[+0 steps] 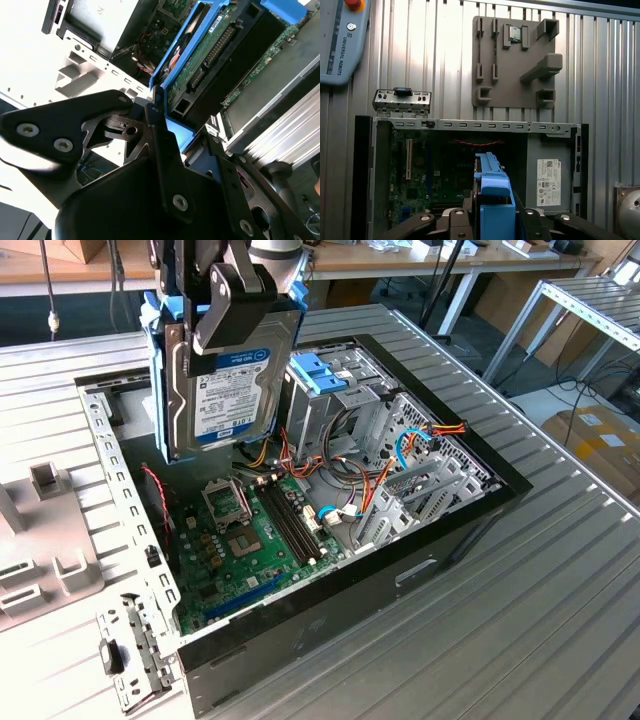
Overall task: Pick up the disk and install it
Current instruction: 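Pick up the disk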
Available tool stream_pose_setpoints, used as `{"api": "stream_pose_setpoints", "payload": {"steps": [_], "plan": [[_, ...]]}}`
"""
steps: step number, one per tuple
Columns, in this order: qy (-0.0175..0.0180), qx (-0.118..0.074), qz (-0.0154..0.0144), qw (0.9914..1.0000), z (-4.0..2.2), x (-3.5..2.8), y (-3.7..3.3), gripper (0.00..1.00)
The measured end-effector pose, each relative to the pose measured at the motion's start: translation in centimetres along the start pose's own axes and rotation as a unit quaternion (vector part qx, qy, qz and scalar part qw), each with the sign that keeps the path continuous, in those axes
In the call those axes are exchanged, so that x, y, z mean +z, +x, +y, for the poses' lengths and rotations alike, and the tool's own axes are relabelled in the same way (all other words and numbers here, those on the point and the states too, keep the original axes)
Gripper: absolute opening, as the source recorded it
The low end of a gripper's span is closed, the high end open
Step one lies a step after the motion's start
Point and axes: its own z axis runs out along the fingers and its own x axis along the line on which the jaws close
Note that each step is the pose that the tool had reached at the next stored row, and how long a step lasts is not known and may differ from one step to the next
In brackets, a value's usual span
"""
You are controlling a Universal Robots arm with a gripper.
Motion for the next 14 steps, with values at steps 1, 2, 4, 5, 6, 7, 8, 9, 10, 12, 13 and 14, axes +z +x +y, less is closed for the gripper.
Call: {"api": "stream_pose_setpoints", "payload": {"steps": [1,2,4,5,6,7,8,9,10,12,13,14], "plan": [[0.0000,0.000,0.0000,1.00000,-0.03,-0.01,0.07,0.37],[0.0000,0.000,0.0000,1.00000,-0.05,-0.02,0.12,0.37],[0.0000,0.000,0.0000,1.00000,-0.11,-0.03,0.29,0.37],[0.0000,0.000,0.0000,1.00000,-0.13,-0.04,0.34,0.37],[0.0000,0.000,0.0000,1.00000,-0.15,-0.05,0.40,0.37],[0.0000,0.000,0.0000,1.00000,-0.17,-0.05,0.47,0.37],[0.0000,0.000,0.0000,1.00000,-0.20,-0.06,0.54,0.37],[0.0000,0.000,0.0000,1.00000,-0.22,-0.06,0.60,0.37],[0.0000,0.000,0.0000,1.00000,-0.25,-0.08,0.68,0.37],[0.0000,0.000,0.0000,1.00000,-0.29,-0.09,0.80,0.37],[0.0000,0.000,0.0000,1.00000,-0.35,-0.11,0.96,0.37],[0.0000,0.000,0.0000,1.00000,-0.37,-0.11,1.02,0.37]]}}
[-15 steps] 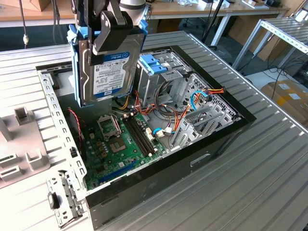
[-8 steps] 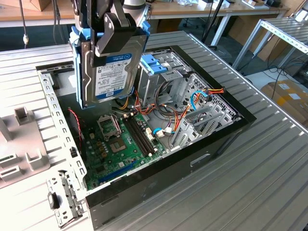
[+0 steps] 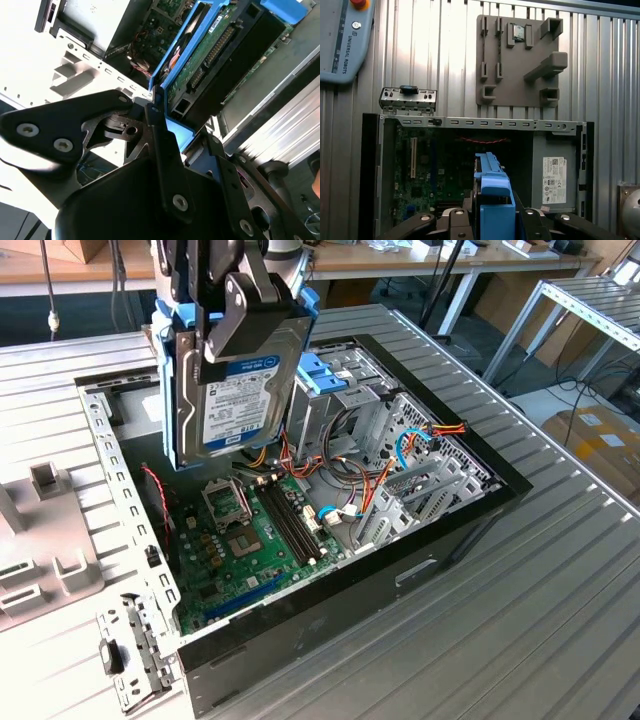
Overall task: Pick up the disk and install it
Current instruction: 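Pick up the disk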
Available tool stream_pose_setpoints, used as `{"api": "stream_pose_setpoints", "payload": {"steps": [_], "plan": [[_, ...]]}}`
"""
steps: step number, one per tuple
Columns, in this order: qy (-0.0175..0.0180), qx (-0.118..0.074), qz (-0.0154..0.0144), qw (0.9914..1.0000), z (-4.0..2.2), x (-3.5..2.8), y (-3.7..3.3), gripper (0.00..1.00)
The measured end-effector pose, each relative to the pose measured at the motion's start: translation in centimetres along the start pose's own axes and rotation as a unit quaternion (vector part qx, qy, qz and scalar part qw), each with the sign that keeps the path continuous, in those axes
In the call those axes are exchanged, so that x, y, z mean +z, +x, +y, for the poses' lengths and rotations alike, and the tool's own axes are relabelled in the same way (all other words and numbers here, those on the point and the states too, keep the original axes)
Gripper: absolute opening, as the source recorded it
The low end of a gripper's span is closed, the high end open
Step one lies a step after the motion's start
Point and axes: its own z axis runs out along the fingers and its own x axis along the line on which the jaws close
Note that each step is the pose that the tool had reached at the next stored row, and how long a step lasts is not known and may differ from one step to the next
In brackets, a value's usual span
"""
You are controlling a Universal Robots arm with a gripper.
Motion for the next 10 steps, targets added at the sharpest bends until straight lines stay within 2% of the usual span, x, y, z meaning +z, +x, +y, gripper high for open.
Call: {"api": "stream_pose_setpoints", "payload": {"steps": [10], "plan": [[0.0000,0.000,0.0000,1.00000,-0.48,-0.12,1.08,0.37]]}}
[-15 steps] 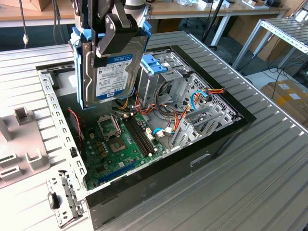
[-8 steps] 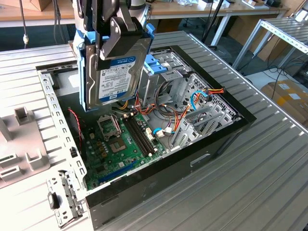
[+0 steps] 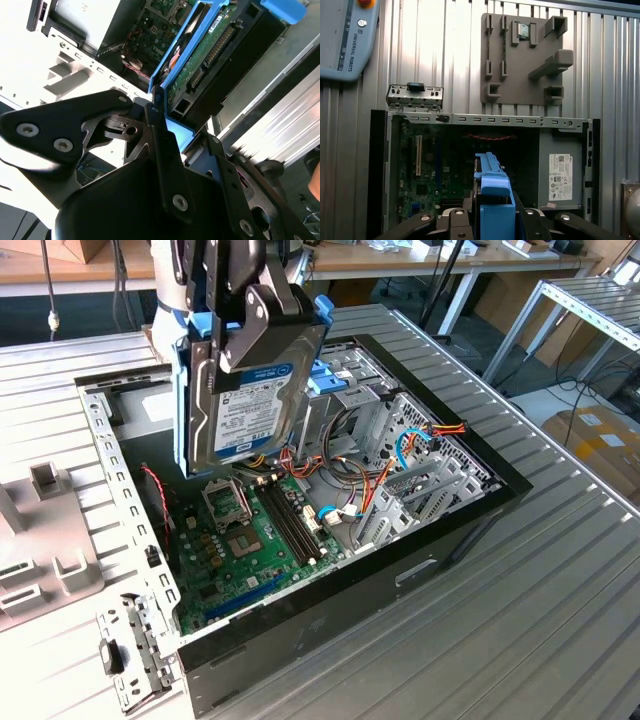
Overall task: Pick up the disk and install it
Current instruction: 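Pick up the disk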
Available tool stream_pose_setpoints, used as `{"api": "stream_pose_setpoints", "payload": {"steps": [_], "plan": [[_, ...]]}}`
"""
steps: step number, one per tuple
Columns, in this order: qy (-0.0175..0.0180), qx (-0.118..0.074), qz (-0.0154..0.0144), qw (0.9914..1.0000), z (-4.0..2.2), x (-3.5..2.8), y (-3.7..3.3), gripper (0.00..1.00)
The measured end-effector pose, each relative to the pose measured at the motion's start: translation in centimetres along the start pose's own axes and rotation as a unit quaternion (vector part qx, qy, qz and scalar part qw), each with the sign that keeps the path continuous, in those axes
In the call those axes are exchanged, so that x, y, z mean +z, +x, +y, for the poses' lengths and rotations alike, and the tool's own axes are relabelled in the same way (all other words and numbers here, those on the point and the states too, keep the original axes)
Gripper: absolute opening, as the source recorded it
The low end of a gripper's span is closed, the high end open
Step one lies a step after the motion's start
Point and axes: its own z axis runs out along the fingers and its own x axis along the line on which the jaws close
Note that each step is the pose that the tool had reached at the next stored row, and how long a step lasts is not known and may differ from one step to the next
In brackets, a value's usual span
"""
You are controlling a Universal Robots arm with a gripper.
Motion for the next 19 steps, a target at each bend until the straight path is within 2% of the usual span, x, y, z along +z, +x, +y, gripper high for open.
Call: {"api": "stream_pose_setpoints", "payload": {"steps": [19], "plan": [[0.0000,0.000,0.0000,1.00000,-0.71,-0.13,1.25,0.37]]}}
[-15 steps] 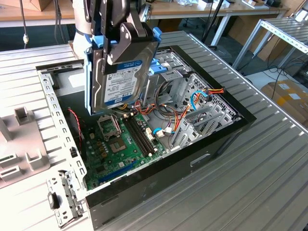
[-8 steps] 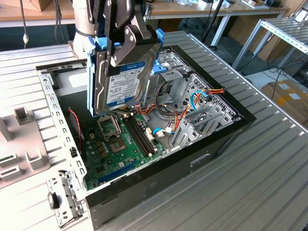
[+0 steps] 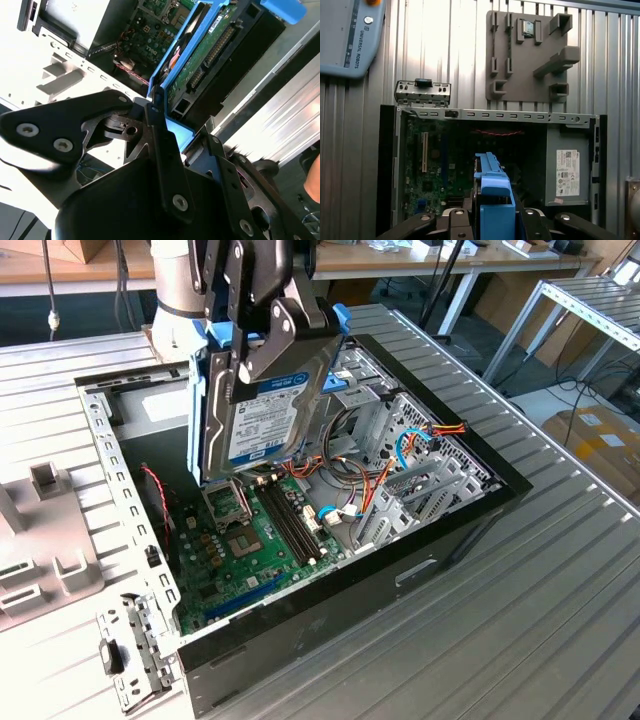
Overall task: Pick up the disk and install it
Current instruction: 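Pick up the disk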
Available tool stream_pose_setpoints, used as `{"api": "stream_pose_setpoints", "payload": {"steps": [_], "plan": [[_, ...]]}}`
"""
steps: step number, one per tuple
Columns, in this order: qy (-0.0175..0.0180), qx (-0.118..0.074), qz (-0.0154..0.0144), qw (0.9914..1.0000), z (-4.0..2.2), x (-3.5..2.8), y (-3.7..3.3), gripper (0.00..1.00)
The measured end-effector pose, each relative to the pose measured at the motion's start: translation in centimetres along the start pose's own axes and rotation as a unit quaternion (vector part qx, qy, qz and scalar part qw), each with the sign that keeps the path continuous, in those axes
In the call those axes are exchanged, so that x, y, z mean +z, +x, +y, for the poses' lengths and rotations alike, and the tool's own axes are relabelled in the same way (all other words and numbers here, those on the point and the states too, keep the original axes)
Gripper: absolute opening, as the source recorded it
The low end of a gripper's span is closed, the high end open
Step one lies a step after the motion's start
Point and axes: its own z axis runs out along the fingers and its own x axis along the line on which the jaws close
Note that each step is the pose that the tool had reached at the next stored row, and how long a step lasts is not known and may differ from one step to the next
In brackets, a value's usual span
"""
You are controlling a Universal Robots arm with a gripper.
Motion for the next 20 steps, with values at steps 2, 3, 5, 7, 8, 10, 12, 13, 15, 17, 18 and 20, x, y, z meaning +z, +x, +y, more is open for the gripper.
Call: {"api": "stream_pose_setpoints", "payload": {"steps": [2,3,5,7,8,10,12,13,15,17,18,20], "plan": [[0.0000,0.000,0.0000,1.00000,-0.05,-0.01,0.11,0.37],[0.0000,0.000,0.0000,1.00000,-0.10,-0.01,0.16,0.37],[0.0000,0.000,0.0000,1.00000,-0.17,-0.02,0.24,0.37],[0.0000,0.000,0.0000,1.00000,-0.26,-0.03,0.37,0.37],[0.0000,0.000,0.0000,1.00000,-0.31,-0.04,0.44,0.37],[0.0000,0.000,0.0000,1.00000,-0.38,-0.04,0.52,0.37],[0.0000,0.000,0.0000,1.00000,-0.44,-0.05,0.61,0.37],[0.0000,0.000,0.0000,1.00000,-0.49,-0.06,0.67,0.37],[0.0000,0.000,0.0000,1.00000,-0.59,-0.06,0.76,0.37],[0.0000,0.000,0.0000,1.00000,-0.66,-0.07,0.84,0.37],[0.0000,0.000,0.0000,1.00000,-0.70,-0.07,0.88,0.37],[0.0000,0.000,0.0000,1.00000,-0.81,-0.08,0.99,0.37]]}}
